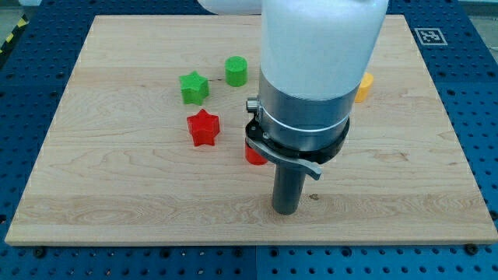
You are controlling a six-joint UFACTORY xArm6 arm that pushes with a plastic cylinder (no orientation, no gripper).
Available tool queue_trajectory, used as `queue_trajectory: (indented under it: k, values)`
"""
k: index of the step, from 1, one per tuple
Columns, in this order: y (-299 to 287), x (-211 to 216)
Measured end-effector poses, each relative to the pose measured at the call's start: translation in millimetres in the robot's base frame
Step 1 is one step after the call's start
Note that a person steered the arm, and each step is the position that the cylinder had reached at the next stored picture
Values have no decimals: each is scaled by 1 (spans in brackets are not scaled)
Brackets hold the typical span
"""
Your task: Push the yellow heart in between the blue blocks
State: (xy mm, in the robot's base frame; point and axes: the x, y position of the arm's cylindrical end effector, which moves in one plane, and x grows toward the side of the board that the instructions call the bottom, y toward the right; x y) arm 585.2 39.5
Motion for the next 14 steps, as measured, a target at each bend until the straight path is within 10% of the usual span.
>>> queue_trajectory:
  k: [6,9,14]
  values:
    - [21,-41]
    - [239,-35]
    - [277,-220]
